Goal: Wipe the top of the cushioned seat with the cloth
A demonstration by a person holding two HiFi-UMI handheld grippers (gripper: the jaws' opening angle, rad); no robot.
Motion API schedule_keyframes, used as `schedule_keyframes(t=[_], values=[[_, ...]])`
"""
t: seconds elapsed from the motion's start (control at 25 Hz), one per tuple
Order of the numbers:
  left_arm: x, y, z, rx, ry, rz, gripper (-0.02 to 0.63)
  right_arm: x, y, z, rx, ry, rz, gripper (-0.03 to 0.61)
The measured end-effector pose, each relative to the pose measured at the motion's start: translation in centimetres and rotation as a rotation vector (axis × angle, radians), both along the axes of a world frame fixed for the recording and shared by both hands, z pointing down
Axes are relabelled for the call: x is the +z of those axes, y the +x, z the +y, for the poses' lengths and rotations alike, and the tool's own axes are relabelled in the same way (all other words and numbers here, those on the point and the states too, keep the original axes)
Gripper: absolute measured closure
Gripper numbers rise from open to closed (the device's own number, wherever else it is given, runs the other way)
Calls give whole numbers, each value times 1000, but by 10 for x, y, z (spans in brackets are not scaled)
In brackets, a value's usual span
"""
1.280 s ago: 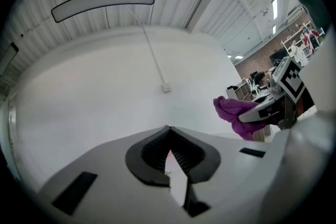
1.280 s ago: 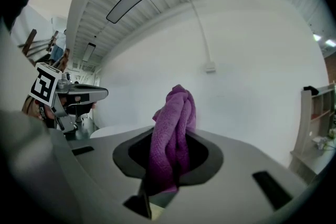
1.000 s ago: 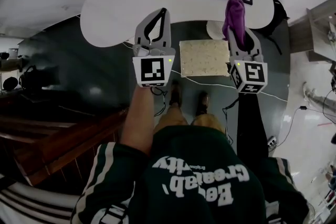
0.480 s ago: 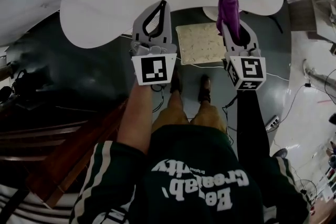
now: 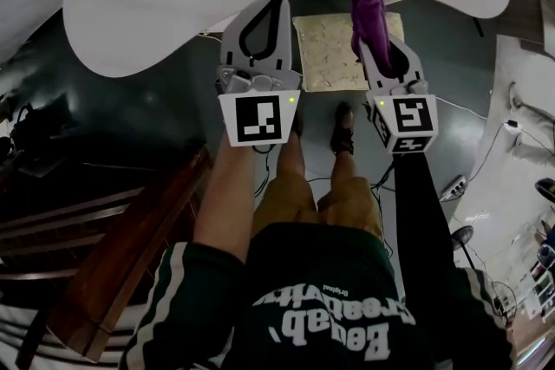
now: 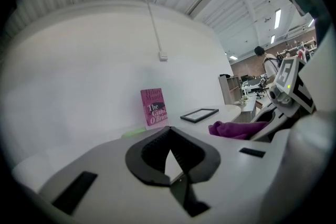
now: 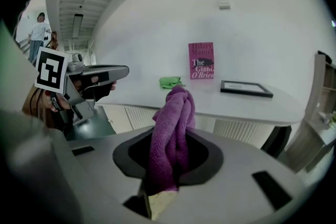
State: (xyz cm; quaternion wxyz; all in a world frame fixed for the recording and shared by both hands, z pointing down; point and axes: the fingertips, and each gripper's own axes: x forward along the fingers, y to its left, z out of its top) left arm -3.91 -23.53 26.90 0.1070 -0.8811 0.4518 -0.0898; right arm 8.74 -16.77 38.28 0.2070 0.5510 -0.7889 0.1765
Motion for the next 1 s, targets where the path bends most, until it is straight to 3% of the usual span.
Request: schedule_keyframes(t=[0.36,0.52,0.76,1.0], values=[[65,-13,-6,-33,-88,31,600,74,-16,9,-5,-111,-1,477],[79,-20,-6,-39,-110,39,599,102,-32,-3,-25,-172,-62,479],[103,-23,-10,-47,-140,15,600,172,-69,-30,-82,-335,-109,482],[115,-41,-9,-73,-170,14,598,257,-91,-25,-36,-619,-127,479]])
